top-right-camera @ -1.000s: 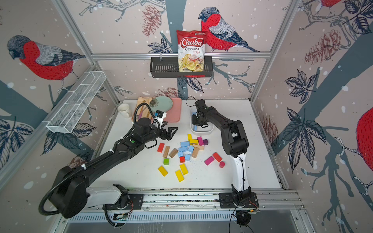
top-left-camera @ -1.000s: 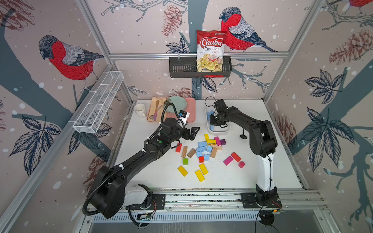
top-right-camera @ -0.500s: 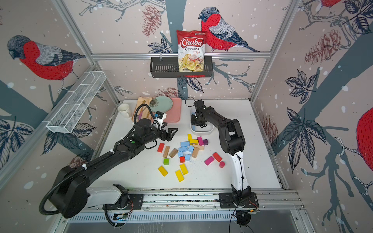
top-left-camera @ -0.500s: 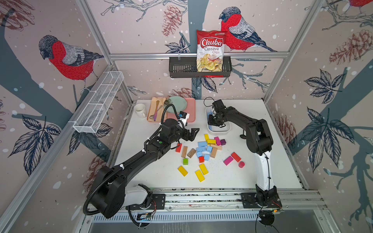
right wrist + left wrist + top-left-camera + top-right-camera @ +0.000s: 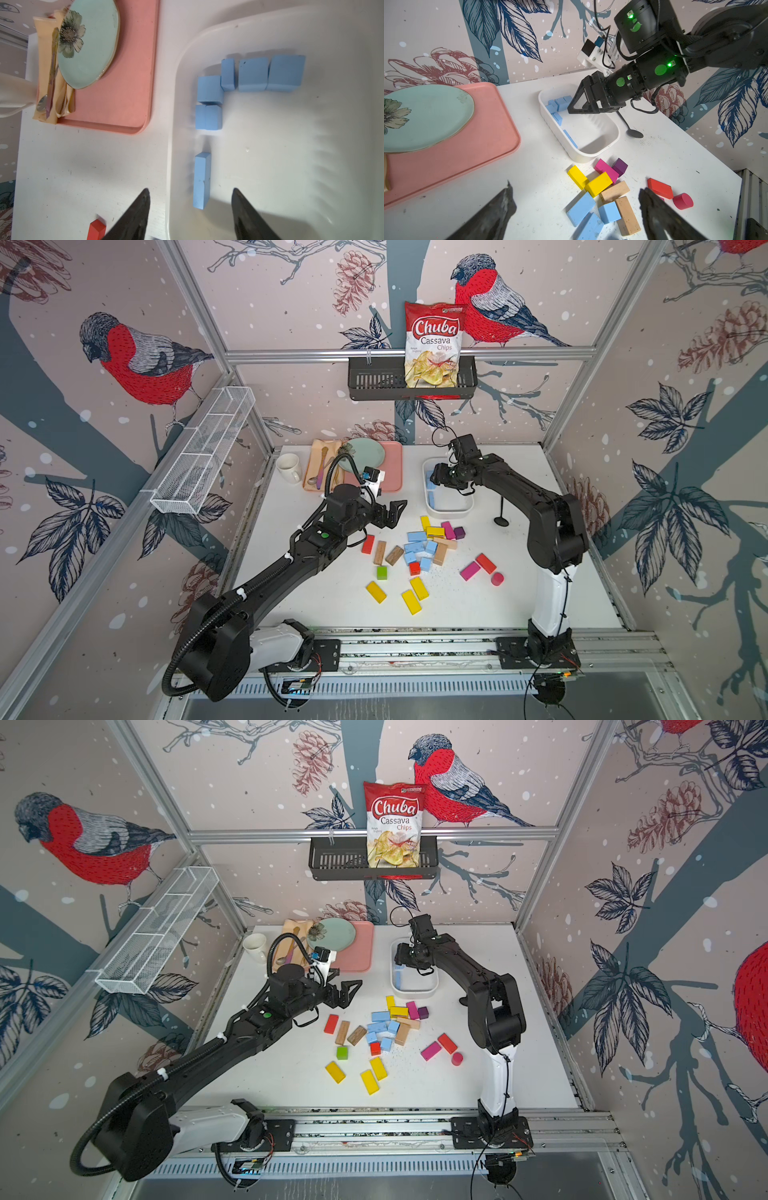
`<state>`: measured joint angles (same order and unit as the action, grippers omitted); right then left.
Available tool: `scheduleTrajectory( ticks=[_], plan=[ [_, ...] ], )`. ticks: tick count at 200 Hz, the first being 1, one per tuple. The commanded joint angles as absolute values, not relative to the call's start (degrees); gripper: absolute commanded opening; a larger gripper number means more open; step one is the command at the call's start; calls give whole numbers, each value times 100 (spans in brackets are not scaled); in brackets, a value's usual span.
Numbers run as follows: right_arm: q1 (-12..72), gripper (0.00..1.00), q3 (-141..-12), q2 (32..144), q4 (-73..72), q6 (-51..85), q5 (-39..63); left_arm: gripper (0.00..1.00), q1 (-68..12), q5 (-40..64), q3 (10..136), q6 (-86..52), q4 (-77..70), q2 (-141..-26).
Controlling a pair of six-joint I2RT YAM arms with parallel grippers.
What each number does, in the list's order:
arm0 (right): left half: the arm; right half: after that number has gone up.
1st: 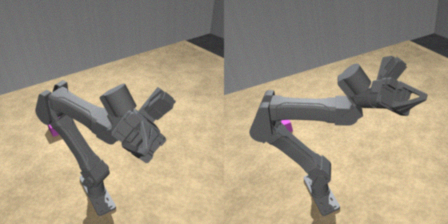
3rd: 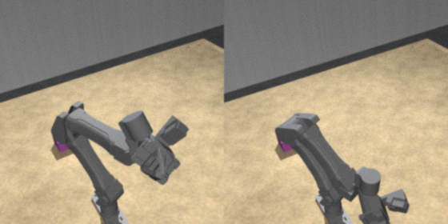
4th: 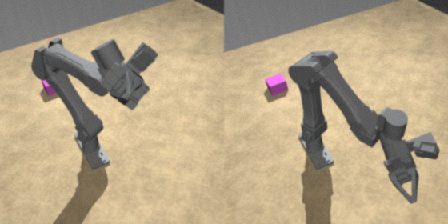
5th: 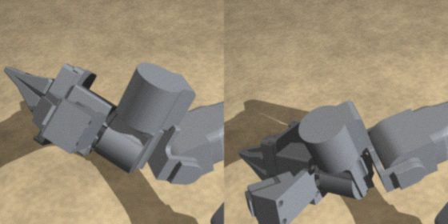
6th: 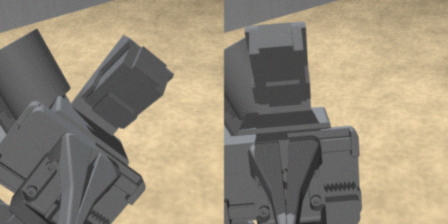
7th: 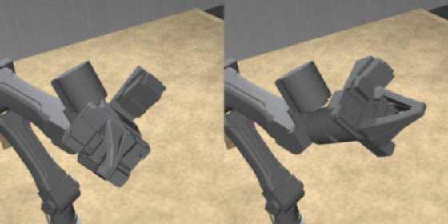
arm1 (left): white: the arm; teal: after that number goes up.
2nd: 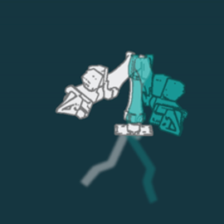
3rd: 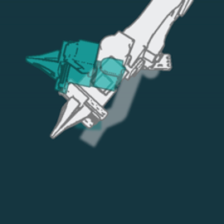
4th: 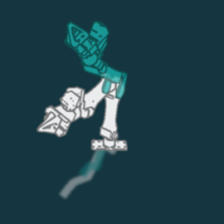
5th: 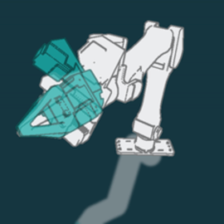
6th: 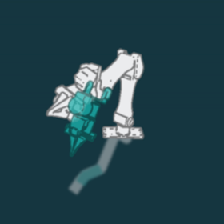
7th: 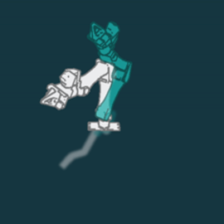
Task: Pick out the blue building blocks
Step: Place the building block in the storage box, then pick up the building block from the center of the board.
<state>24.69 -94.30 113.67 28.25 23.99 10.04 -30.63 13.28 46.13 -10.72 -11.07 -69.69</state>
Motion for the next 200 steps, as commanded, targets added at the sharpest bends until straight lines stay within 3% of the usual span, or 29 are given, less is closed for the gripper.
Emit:
scheduleTrajectory(
  ticks=[1,28,73,124,200],
  plan=[
    [2428,66,-9203,10939,2515,2409,789,96,-3037,1219,4573,-1141,-1272,-6816],
    [2358,75,-8891,10376,2412,2364,585,96,-3032,1095,4459,-1263,-1366,-6569],
    [2143,100,-8329,9518,2375,2304,270,96,-3032,959,4294,-1477,-1477,-6200],
    [1926,100,-7590,8627,2359,2073,162,96,-3032,1021,4304,-1740,-1384,-6087],
    [2108,100,-6493,7577,2534,929,1381,99,-3065,1537,4800,-1493,-85,-6593]
  ],
)
